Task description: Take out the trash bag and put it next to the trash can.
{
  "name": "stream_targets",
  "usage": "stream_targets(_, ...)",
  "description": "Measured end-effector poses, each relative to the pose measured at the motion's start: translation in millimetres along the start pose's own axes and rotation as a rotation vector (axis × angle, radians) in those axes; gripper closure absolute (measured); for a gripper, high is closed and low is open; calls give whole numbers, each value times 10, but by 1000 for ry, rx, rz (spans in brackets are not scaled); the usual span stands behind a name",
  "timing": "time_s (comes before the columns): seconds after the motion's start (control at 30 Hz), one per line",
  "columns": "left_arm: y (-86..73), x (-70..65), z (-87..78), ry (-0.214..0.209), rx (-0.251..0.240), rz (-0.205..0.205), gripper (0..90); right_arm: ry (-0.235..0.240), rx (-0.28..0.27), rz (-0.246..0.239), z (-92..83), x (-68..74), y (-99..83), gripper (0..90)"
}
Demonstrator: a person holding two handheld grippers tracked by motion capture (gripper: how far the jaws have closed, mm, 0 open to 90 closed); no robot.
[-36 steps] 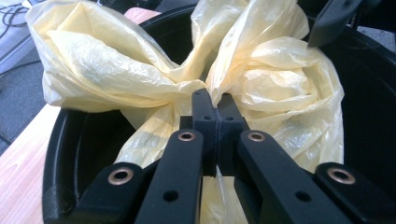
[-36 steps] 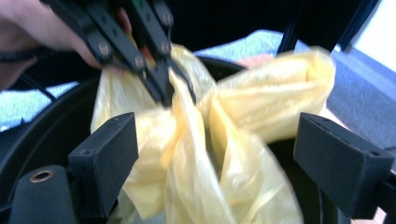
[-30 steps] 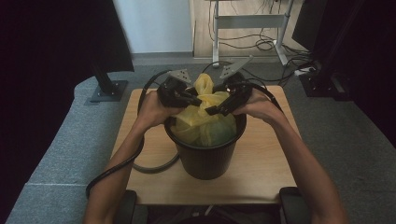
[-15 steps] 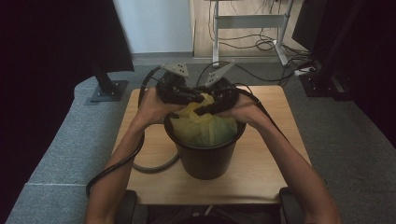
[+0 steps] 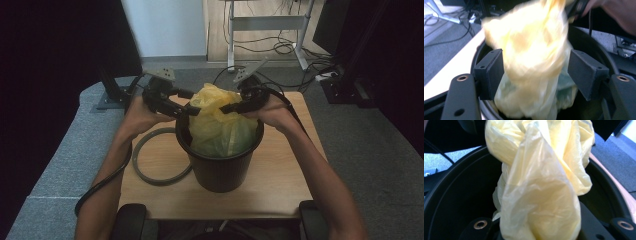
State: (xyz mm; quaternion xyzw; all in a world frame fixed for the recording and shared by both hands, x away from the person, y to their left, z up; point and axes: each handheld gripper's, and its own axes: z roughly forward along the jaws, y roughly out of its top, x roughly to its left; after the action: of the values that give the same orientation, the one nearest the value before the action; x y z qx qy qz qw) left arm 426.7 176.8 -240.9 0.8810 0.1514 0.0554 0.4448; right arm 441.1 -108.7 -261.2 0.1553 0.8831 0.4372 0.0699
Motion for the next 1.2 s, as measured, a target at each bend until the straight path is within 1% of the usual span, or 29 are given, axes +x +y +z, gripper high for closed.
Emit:
stream_targets(0.03, -88, 24, 39, -2, 17, -13, 288, 0, -9, 2, -24, -2, -1, 781)
stream_targets(0.1, -128, 41, 67, -6, 26, -21, 290, -1, -17, 2, -47, -3, 0, 781)
stream_targets(0.13, -190, 71, 146, -4, 50, -38, 293, 3, -32, 2, -83, -2, 2, 780)
stream_targets(0.17, -190, 71, 146, -4, 50, -38, 296, 9, -39, 1, -96, -2, 5, 780)
stream_targets(0.2, -223, 95, 232, 12, 73, -45, 313, 13, -46, 3, -105, 4, 7, 780)
stream_targets(0.27, -226, 114, 315, 17, 94, -52, 366, 31, -59, -3, -109, 9, 11, 780)
stream_targets(0.3, -218, 114, 343, 31, 105, -44, 417, 40, -62, -3, -106, 12, 12, 779)
stream_targets(0.33, -207, 110, 357, 43, 112, -37, 510, 51, -63, -2, -99, 16, 10, 778)
stream_targets(0.37, -207, 110, 357, 43, 112, -37, 609, 65, -62, -2, -91, 18, 7, 776)
stream_targets(0.4, -178, 111, 359, 40, 97, -40, 692, 76, -59, -3, -79, 22, 1, 776)
stream_targets(0.43, -161, 105, 343, 50, 82, -39, 775, 83, -52, -2, -64, 25, -5, 776)
stream_targets(0.5, -119, 90, 287, 66, 41, -32, 857, 97, -33, -5, -29, 29, -24, 776)
stream_targets(0.6, -42, 60, 199, 75, -14, -29, 874, 99, -3, -9, 40, 35, -51, 775)
stream_targets(0.67, -16, 47, 186, 70, -21, -22, 874, 86, 25, -15, 86, 44, -57, 775)
stream_targets(0.7, 36, 10, 186, 56, -29, -3, 874, 85, 31, -18, 108, 48, -57, 775)
stream_targets(0.73, 36, 10, 186, 56, -29, -3, 874, 82, 35, -25, 128, 51, -54, 767)
stream_targets(0.77, 87, -28, 220, 34, -32, 11, 873, 74, 38, -31, 145, 54, -48, 749)
stream_targets(0.8, 114, -45, 246, 23, -32, 20, 873, 68, 36, -35, 163, 57, -43, 707)
stream_targets(0.83, 142, -63, 277, 8, -28, 29, 873, 71, 33, -34, 180, 59, -38, 634)
stream_targets(0.87, 142, -63, 277, 8, -28, 29, 872, 80, 28, -31, 199, 60, -33, 535)
stream_targets(0.9, 203, -103, 352, -20, -18, 47, 870, 87, 24, -29, 219, 65, -26, 437)
stream_targets(0.93, 203, -103, 352, -20, -18, 47, 869, 89, 16, -27, 239, 76, -19, 379)
stream_targets(1.0, 294, -164, 475, -55, -1, 74, 868, 111, 9, -29, 277, 96, -5, 312)
stream_targets(1.03, 322, -186, 514, -65, 2, 81, 868, 114, 7, -31, 297, 110, 3, 308)
stream_targets(1.07, 346, -206, 547, -73, 3, 86, 868, 119, 7, -35, 314, 123, 11, 337)
stream_targets(1.1, 366, -219, 568, -80, 5, 94, 866, 126, 10, -37, 332, 137, 16, 413)
stream_targets(1.13, 366, -219, 568, -80, 5, 94, 861, 126, 10, -37, 332, 137, 16, 413)
stream_targets(1.17, 378, -232, 578, -76, 7, 98, 861, 123, 16, -46, 341, 149, 16, 509)
stream_targets(1.2, 380, -238, 568, -62, 6, 97, 845, 110, 19, -55, 342, 160, 13, 576)
